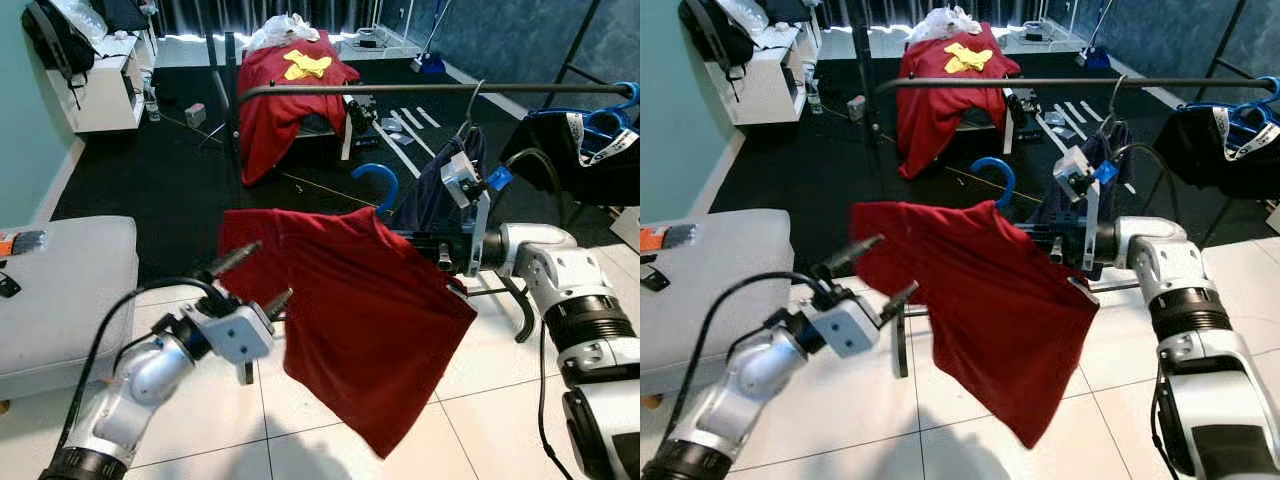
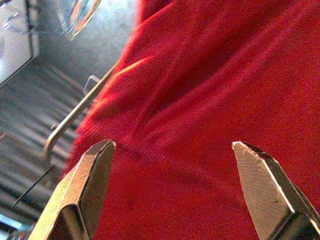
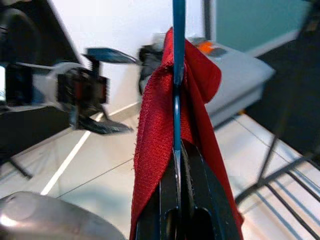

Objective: Hang hanger

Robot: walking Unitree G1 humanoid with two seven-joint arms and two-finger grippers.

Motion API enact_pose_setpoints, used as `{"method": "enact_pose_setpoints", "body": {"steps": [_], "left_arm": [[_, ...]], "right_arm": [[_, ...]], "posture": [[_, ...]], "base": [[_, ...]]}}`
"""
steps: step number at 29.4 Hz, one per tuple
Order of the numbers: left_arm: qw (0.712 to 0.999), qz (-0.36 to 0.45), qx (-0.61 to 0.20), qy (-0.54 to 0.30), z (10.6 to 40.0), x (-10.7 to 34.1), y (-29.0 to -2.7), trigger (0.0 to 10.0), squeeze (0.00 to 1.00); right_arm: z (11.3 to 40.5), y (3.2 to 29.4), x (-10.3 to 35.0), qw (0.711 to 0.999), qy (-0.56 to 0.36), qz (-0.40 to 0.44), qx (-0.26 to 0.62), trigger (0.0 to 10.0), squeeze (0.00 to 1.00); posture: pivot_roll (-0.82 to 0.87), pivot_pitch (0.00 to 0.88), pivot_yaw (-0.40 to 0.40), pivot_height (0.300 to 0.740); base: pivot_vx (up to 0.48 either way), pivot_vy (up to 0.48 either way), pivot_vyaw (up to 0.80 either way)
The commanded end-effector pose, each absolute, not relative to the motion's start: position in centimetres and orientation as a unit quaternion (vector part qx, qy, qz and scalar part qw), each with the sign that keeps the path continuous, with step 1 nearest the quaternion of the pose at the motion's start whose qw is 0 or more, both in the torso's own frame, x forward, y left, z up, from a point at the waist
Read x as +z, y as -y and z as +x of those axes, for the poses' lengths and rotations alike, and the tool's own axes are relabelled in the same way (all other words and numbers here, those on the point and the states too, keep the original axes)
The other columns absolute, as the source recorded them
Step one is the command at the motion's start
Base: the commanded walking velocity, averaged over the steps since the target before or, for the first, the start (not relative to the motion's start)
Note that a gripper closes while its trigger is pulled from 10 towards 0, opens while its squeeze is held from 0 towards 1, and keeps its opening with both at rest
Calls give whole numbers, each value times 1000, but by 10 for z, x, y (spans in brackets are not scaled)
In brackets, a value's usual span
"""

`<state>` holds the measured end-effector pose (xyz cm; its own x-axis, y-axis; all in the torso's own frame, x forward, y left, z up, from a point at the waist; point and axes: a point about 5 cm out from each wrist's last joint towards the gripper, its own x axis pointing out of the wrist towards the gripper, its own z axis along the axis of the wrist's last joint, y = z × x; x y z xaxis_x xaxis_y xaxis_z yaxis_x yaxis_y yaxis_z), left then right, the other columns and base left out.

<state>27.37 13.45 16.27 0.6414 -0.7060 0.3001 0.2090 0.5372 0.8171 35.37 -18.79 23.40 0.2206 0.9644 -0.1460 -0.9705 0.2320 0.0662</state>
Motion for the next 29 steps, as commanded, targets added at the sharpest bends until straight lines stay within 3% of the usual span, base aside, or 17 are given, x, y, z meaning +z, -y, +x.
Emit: {"method": "enact_pose_setpoints", "body": {"steps": [1, 3, 8, 22, 23, 24, 25, 26, 27, 29], "left_arm": [[800, 404, -302, 325, 269, 161, -129, 10000, 0], [790, 415, -307, 332, 269, 161, -127, 10000, 0], [783, 432, -286, 344, 272, 166, -129, 10000, 0], [792, 444, -244, 341, 275, 170, -139, 10000, 0], [792, 446, -243, 338, 276, 169, -139, 6980, 0], [792, 446, -243, 338, 276, 169, -139, 6980, 0], [792, 450, -240, 335, 277, 168, -140, 3569, 0], [792, 450, -240, 335, 277, 168, -140, 3569, 0], [793, 453, -236, 333, 279, 168, -141, 1686, 0], [793, 453, -236, 333, 279, 168, -141, 1686, 0]], "right_arm": [[353, 183, 245, 767, -59, -23, 638, 10000, 0], [351, 179, 242, 752, -67, -26, 655, 10000, 0], [350, 177, 240, 747, -71, -29, 661, 10000, 0], [345, 177, 240, 729, -72, -25, 680, 10000, 0], [344, 177, 240, 727, -72, -25, 683, 10000, 0], [344, 177, 240, 727, -72, -25, 683, 10000, 0], [343, 177, 241, 724, -71, -24, 686, 10000, 0], [343, 177, 241, 724, -71, -24, 686, 10000, 0], [342, 177, 242, 721, -71, -24, 689, 10000, 0], [342, 177, 242, 721, -71, -24, 689, 10000, 0]], "posture": [[70, 113, -64, 740], [71, 116, -62, 740], [73, 118, -60, 740], [72, 119, -51, 740], [72, 119, -49, 740], [72, 119, -49, 740], [70, 117, -46, 740], [70, 117, -46, 740], [70, 117, -45, 740], [70, 117, -45, 740]], "base": [[0, 0, 0], [0, 0, 0], [0, 0, 0], [0, 0, 0], [0, 0, 0], [0, 0, 0], [0, 0, 0], [0, 0, 0], [0, 0, 0], [0, 0, 0]]}}
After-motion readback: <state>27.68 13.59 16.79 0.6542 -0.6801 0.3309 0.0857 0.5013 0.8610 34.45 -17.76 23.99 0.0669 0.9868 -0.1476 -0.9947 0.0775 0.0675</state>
